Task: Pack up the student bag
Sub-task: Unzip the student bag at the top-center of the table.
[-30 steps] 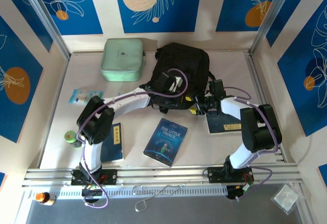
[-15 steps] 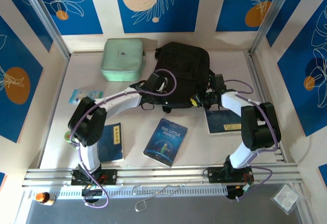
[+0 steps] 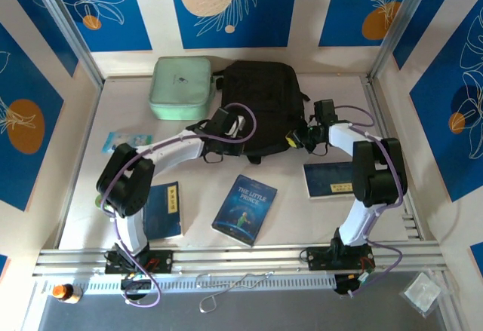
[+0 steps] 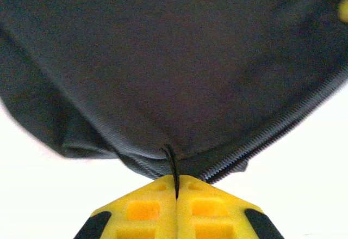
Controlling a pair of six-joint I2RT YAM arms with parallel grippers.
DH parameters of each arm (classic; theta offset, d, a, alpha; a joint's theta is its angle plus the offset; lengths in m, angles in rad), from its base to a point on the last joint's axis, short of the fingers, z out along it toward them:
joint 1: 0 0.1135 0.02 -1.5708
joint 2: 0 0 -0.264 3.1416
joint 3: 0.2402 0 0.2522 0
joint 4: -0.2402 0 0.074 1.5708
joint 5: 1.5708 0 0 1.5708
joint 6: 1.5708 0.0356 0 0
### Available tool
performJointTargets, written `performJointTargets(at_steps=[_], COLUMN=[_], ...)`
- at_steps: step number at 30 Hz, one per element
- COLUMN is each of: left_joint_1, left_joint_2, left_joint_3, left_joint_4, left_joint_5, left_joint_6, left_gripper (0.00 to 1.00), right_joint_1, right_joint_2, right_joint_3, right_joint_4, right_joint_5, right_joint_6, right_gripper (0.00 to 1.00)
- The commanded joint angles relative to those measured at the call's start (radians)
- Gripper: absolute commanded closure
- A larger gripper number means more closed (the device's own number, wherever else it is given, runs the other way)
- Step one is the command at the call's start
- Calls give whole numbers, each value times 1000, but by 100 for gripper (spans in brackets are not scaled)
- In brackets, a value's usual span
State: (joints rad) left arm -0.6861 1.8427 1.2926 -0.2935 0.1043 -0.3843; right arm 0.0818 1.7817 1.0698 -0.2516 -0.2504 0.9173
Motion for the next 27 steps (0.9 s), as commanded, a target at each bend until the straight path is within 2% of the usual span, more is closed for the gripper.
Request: performJointTargets(at_steps=[1, 9, 13, 16, 20, 27], left_joint_1=[-49, -94, -99, -102, -102, -104], left_joint_2=[-2, 83, 84, 76, 61, 44], left_joint_3=[51, 141, 134, 117, 90, 59], left_joint_4=[6, 32, 79, 103, 120, 128], left_joint_5=[72, 142, 162, 173, 176, 169], left_joint_6=[20, -7, -21, -27, -29, -30], left_gripper=[100, 100, 100, 100, 100, 100], right_joint_1=[-33, -34, -1, 19, 56, 115], right_joint_2=[-21, -295, -382, -392, -342, -257], right_joint_3=[20, -190, -277, -310, -268, -213], right_joint_4=[4, 26, 27, 60, 68, 62], right_joint_5=[18, 104, 98, 67, 46, 102], right_joint_6=[-49, 73, 164, 221, 231, 270], right_gripper=[88, 52, 43, 40, 39, 39])
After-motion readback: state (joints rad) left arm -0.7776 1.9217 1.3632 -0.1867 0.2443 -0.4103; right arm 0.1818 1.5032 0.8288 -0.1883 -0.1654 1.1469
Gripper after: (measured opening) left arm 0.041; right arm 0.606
